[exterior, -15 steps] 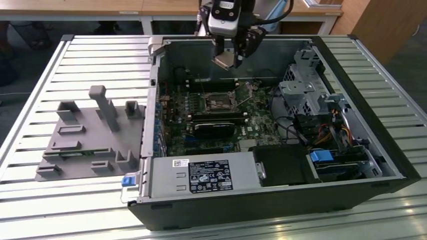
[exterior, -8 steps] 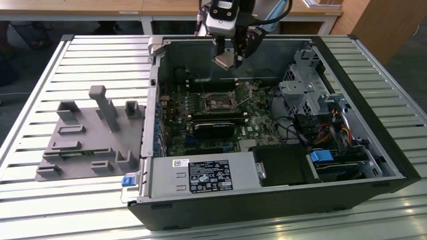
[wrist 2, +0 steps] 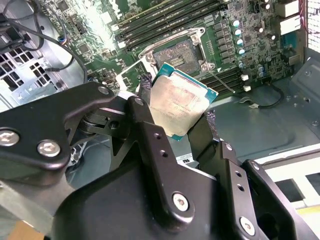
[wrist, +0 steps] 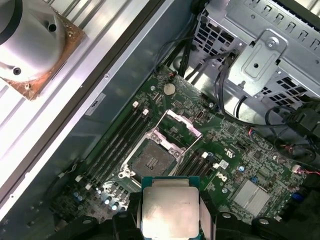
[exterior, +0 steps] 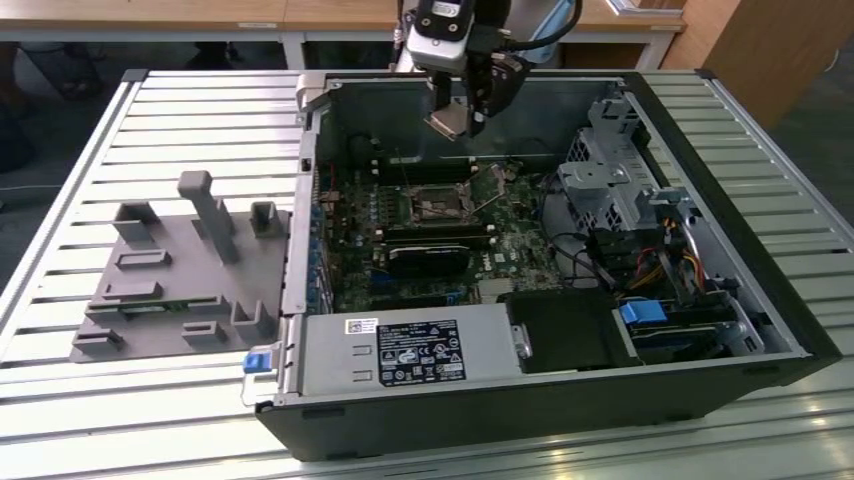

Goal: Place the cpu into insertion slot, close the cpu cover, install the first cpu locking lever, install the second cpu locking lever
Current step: 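Place the cpu into insertion slot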

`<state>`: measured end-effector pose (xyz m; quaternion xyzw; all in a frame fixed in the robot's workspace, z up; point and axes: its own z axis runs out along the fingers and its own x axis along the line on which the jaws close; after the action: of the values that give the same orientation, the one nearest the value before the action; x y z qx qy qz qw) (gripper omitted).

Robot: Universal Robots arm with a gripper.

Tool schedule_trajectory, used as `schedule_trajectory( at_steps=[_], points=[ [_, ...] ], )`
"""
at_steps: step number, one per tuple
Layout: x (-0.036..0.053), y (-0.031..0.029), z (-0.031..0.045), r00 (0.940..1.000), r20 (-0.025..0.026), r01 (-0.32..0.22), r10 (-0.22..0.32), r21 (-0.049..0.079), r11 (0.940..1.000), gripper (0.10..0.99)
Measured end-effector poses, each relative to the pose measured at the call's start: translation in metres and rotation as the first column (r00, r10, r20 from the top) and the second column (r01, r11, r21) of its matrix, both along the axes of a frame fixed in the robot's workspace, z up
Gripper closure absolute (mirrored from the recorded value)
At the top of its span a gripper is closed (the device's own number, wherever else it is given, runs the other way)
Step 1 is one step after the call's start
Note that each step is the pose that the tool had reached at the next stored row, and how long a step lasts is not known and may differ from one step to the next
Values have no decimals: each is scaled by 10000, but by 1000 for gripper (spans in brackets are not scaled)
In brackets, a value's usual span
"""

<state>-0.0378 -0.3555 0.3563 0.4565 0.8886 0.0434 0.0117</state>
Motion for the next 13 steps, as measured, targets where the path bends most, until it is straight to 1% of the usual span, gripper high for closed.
schedule_trajectory(
  at_steps=[7,13],
  points=[
    [0,1,-2,9992,0,402,-402,0,9992,545],
    [0,1,-4,9971,0,756,-756,-1,9971,545]
  ],
)
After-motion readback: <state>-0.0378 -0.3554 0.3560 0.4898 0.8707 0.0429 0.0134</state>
